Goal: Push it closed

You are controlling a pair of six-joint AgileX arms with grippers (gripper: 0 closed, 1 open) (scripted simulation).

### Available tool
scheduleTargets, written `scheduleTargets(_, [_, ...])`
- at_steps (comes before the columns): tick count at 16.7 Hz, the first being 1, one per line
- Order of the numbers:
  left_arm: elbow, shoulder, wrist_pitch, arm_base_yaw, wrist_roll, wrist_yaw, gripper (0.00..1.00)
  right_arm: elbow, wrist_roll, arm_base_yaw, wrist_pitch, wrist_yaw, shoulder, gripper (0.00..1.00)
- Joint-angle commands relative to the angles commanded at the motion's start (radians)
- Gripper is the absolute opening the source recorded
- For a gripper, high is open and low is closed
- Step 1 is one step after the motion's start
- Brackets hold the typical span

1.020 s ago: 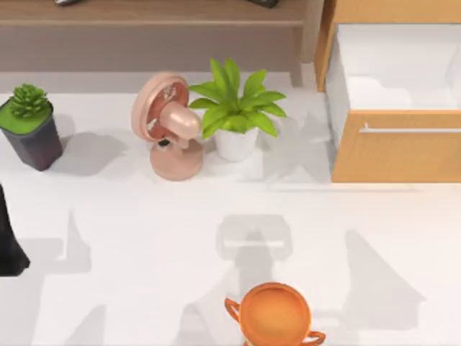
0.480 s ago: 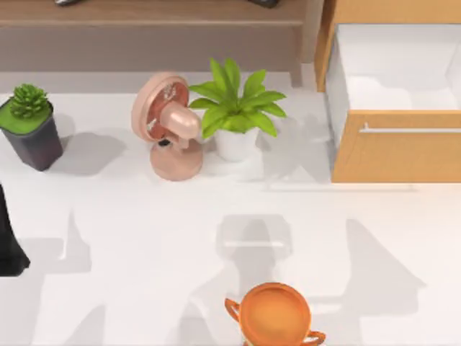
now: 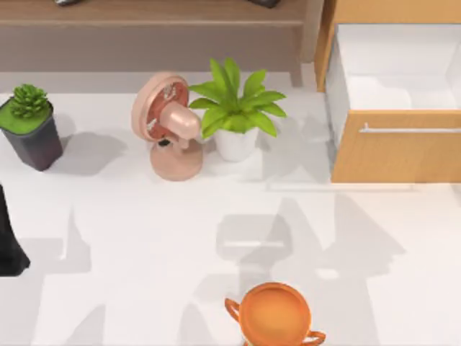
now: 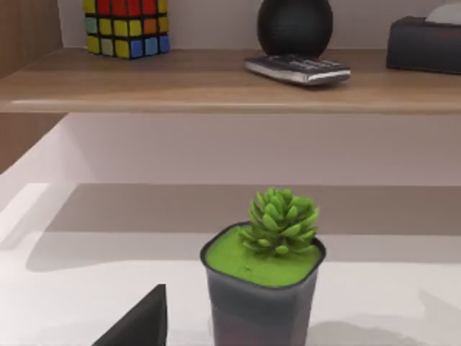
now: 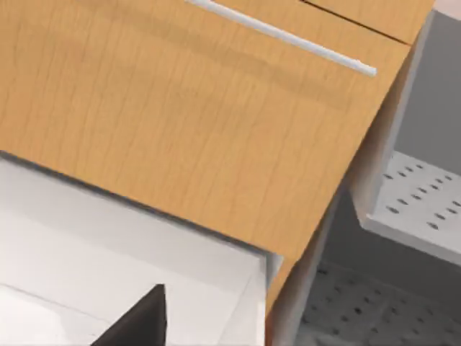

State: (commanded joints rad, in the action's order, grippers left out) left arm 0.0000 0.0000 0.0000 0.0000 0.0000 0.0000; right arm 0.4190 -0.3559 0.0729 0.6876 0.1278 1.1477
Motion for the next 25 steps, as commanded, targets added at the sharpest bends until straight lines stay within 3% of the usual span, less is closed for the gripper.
scheduleTargets(8, [0.0,0.0,0.0,0.0,0.0,0.0,1.0,-0.182,-0.617,-0.276,0.56,-0.265,0.4,1.0])
scheduleTargets(15, [0.0,0.0,0.0,0.0,0.0,0.0,1.0,-0.211,-1.079,-0.399,0.968,-0.459,0.739,1.0])
scheduleTargets(19, [0.0,0.0,0.0,0.0,0.0,0.0,1.0,-0.204,-1.195,-0.419,1.066,-0.505,0.827,1.0])
scheduleTargets(25, [0.0,0.0,0.0,0.0,0.0,0.0,1.0,-0.203,-1.198,-0.415,1.065,-0.503,0.833,1.0])
